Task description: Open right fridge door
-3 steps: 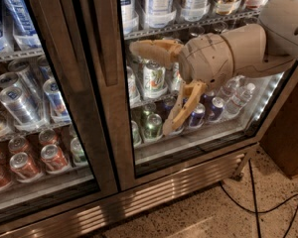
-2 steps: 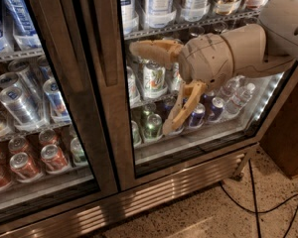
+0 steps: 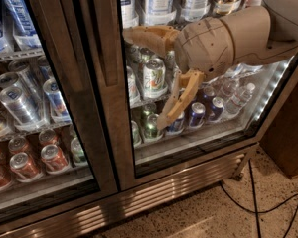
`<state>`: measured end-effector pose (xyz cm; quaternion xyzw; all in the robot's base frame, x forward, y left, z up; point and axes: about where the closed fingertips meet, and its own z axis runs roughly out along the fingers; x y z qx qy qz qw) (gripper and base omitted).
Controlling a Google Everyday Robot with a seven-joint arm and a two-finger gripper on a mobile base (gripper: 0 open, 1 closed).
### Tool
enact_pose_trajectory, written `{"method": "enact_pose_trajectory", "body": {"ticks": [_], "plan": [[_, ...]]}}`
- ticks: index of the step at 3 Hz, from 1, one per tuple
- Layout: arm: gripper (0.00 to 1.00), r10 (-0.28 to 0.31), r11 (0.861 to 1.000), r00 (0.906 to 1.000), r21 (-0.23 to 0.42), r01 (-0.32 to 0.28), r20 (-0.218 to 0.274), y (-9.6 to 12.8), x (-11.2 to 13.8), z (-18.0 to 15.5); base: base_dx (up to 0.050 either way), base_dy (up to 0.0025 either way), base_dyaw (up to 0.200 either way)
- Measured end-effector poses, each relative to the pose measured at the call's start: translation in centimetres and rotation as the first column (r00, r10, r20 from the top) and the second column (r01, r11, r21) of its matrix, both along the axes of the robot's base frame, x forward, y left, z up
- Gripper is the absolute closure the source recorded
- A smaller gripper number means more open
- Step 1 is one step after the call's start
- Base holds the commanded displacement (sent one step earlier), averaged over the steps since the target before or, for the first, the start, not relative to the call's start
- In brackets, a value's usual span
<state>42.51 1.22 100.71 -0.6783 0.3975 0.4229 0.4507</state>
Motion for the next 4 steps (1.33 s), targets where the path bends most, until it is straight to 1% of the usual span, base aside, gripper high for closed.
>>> {"method": "enact_pose_trajectory", "body": {"ticks": [1,2,3,4], "plan": [[0.00,0.002,1.000,1.0000,-0.003,-0.002,0.000,0.2,0.0,0.0,0.000,0.00000,0.000],[0.00,0.057,0.997,0.9983,-0.049,-0.056,0.009,3.3,-1.0,-0.6,0.000,0.00000,0.000],[0.00,0.057,0.997,0.9983,-0.049,-0.056,0.009,3.4,-1.0,-0.5,0.000,0.00000,0.000],[0.00,0.089,0.993,0.9959,-0.079,-0.088,0.011,4.9,-1.5,-0.9,0.000,0.00000,0.000]]}}
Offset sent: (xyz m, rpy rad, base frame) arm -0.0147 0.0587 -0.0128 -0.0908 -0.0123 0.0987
